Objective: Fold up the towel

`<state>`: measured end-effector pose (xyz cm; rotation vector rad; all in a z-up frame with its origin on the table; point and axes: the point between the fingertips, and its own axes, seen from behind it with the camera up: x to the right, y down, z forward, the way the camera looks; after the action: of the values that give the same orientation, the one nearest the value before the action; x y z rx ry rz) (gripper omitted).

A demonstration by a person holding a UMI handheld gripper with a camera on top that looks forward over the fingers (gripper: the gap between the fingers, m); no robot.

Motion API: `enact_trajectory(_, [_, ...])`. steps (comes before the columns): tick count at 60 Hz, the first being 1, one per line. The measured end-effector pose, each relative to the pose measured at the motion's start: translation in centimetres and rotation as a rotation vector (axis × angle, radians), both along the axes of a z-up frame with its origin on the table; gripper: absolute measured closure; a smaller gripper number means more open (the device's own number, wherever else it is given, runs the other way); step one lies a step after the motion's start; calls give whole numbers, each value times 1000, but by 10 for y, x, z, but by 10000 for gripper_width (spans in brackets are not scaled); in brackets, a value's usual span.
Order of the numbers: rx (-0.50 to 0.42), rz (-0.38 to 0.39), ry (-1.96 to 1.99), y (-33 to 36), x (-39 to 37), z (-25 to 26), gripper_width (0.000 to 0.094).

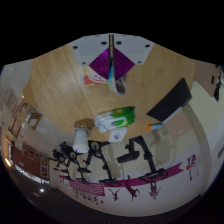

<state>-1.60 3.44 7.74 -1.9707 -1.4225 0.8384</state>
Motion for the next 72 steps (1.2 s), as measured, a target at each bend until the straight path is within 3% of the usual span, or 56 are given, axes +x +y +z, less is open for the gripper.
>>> enact_trajectory(16, [61, -12, -84, 49, 6, -70, 906])
enact_trajectory(20, [78, 5, -83, 49, 5, -71, 852])
enact_trajectory(21, [75, 17, -83, 51, 9, -68, 805])
enact_trajectory(27, [74, 26, -71, 46, 13, -51, 52])
enact_trajectory(30, [102, 14, -68, 47, 24, -35, 129])
enact_trajectory(33, [142, 8, -59, 47, 36, -14, 68])
enact_trajectory(40, [229, 32, -43, 38, 79, 39, 80])
enact_trajectory(55, [178, 23, -62, -4, 165, 87, 74])
enact_trajectory(72, [205, 20, -47, -12, 178, 91, 85])
